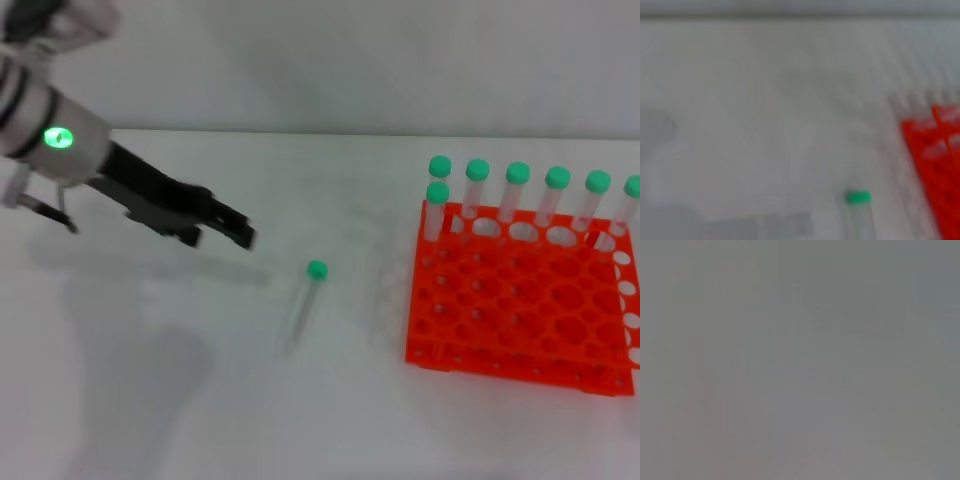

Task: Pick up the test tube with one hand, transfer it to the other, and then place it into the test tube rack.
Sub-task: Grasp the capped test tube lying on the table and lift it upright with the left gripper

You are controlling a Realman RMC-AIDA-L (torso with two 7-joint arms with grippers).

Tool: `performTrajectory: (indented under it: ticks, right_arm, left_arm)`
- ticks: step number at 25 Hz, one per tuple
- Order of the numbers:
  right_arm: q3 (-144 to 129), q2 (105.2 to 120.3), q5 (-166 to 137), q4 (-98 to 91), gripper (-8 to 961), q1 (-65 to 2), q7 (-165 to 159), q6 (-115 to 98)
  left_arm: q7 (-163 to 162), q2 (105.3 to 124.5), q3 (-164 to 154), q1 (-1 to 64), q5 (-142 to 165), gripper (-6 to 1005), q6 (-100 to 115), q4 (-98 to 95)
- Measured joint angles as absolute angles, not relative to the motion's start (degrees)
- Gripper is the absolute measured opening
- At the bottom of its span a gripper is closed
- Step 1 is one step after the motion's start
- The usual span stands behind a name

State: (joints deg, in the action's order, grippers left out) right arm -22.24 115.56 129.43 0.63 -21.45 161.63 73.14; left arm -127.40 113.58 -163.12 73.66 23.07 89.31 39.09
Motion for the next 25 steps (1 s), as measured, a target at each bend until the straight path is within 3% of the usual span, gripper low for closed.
performTrajectory:
  ticks: [6, 13, 16, 22, 25]
  right_arm:
    - [-22.24, 115.67, 129.42, 0.92, 875, -21.56, 161.63, 72.88]
    - [-22.24, 115.67, 129.45, 1.14, 875, -21.55, 161.61, 71.76]
    - [-22.24, 115.66, 129.47, 0.99, 875, -21.53, 161.56, 71.59]
    - [-22.24, 115.66, 129.48, 0.71, 875, -21.86, 161.57, 70.95]
    - [-22.23, 115.53, 129.47, 0.63, 875, -22.19, 161.60, 70.41]
  left_arm:
    - [-138.80, 114.74, -163.13, 79.46, 37.49, 813, 81.72, 27.82]
    - [-143.62, 118.52, -163.13, 82.20, 43.38, 805, 75.76, 23.52]
    - [-146.21, 118.71, -163.09, 82.32, 43.66, 801, 74.23, 20.88]
    - [-150.11, 118.73, -163.03, 82.04, 44.57, 615, 72.66, 18.97]
    - [-151.87, 118.74, -163.03, 81.91, 45.25, 617, 72.53, 18.96]
